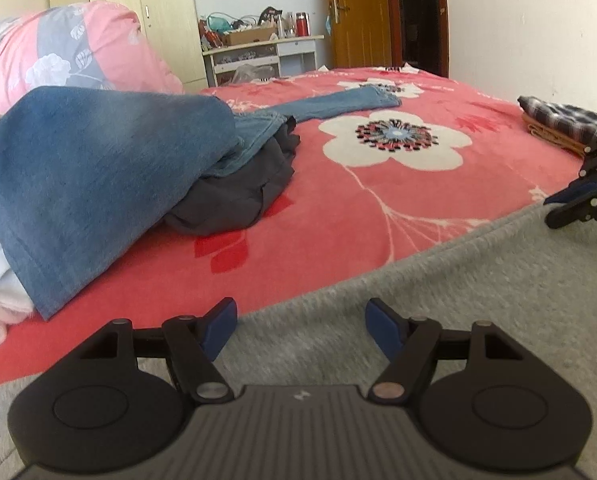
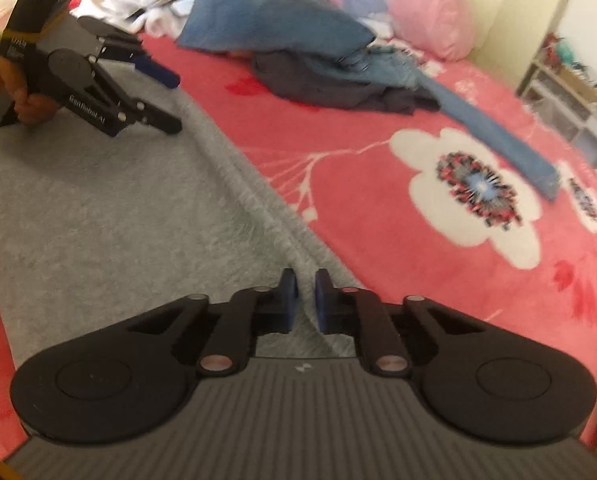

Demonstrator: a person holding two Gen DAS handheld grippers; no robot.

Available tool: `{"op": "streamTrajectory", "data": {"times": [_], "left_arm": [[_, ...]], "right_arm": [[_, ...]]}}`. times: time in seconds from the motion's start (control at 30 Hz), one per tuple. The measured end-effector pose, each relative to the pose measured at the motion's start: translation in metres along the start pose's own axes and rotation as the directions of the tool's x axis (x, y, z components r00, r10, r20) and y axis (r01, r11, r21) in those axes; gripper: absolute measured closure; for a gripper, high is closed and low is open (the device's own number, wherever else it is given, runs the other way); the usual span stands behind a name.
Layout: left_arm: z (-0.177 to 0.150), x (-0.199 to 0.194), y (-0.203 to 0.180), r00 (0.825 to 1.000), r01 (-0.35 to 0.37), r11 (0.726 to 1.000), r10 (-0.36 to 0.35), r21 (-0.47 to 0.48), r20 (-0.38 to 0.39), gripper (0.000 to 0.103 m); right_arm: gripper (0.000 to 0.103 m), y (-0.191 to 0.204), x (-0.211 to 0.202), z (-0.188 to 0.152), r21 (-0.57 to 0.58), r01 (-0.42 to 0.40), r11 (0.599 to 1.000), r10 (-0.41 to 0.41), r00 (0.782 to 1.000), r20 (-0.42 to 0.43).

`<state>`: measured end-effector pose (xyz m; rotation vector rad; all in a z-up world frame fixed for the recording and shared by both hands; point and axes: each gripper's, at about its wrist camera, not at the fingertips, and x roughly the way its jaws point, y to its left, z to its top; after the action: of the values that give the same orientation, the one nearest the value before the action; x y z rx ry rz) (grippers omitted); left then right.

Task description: Fold clothes

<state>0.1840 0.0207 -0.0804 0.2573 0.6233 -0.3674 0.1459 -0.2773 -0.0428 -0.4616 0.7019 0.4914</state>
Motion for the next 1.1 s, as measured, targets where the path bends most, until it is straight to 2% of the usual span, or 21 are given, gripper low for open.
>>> {"op": "streamTrajectory", "data": {"times": [0.17,0.27,0.33,0.4,0.43,0.47,0.5,0.53,0.6,0.67,0.77,0.87,0.93,1.0,1.1], "left_arm": [[0.008,0.006,0.001,1.000,-0.018,1.000,0.018,-0.006,0.014,0.030],[0.005,0.017,0.001,1.000,-0.016,1.000,0.015,-0.003,-0.006,0.028],[0.006,0.019,0.002,1.000,-0.013,1.000,0.013,-0.011,-0.016,0.027],[0.007,0.021,0.004,1.000,-0.014,1.000,0.013,-0.016,-0.024,0.027],[0.008,0.019,0.003,1.000,-0.022,1.000,0.021,-0.012,-0.023,0.027],[0.009,0.018,0.002,0.999,-0.031,1.000,0.031,-0.004,-0.023,0.027],[0.011,0.016,0.000,0.999,-0.043,0.999,0.043,0.006,-0.020,0.027],[0.013,0.014,-0.002,0.998,-0.058,0.998,0.058,0.018,-0.012,0.027],[0.017,0.008,-0.008,0.996,-0.086,0.995,0.086,0.044,0.009,0.028],[0.023,0.002,-0.016,0.994,-0.110,0.992,0.108,0.066,0.028,0.028],[0.035,-0.008,-0.031,0.994,-0.094,0.993,0.090,0.077,0.055,0.028],[0.046,-0.015,-0.054,0.998,-0.015,0.997,0.010,0.075,0.069,0.028],[0.051,-0.017,-0.073,0.996,0.048,0.996,-0.053,0.079,0.068,0.028],[0.051,-0.013,-0.095,0.994,0.089,0.991,-0.095,0.102,0.055,0.028],[0.045,-0.004,-0.127,0.989,0.137,0.981,-0.142,0.137,0.029,0.028]], "right_arm": [[0.097,-0.001,0.005,0.001,0.019,0.088,0.996,-0.088,0.996,0.026],[0.095,0.002,0.020,-0.009,0.029,0.130,0.991,-0.131,0.991,0.024],[0.094,0.001,0.029,-0.020,0.086,0.153,0.984,-0.158,0.986,0.046],[0.075,-0.011,0.026,-0.027,0.222,0.173,0.960,-0.193,0.979,0.072],[0.052,-0.021,0.021,-0.030,0.311,0.179,0.933,-0.215,0.973,0.084],[0.052,-0.035,0.014,-0.036,0.416,0.186,0.890,-0.245,0.965,0.093],[0.052,-0.052,0.004,-0.047,0.539,0.183,0.822,-0.280,0.954,0.103],[0.052,-0.067,-0.008,-0.061,0.653,0.159,0.741,-0.305,0.945,0.117],[0.052,-0.095,-0.033,-0.089,0.830,0.084,0.551,-0.356,0.923,0.143],[0.051,-0.100,-0.070,-0.115,0.908,-0.011,0.419,-0.415,0.887,0.202],[0.049,-0.078,-0.136,-0.154,0.945,-0.101,0.310,-0.513,0.820,0.255],[0.044,-0.046,-0.188,-0.202,0.967,-0.166,0.192,-0.587,0.770,0.249],[0.042,-0.021,-0.213,-0.239,0.978,-0.189,0.088,-0.626,0.754,0.202],[0.041,0.001,-0.229,-0.273,0.984,-0.179,-0.022,-0.648,0.752,0.123],[0.040,0.022,-0.239,-0.315,0.972,-0.167,-0.166,-0.670,0.742,0.013]]}}
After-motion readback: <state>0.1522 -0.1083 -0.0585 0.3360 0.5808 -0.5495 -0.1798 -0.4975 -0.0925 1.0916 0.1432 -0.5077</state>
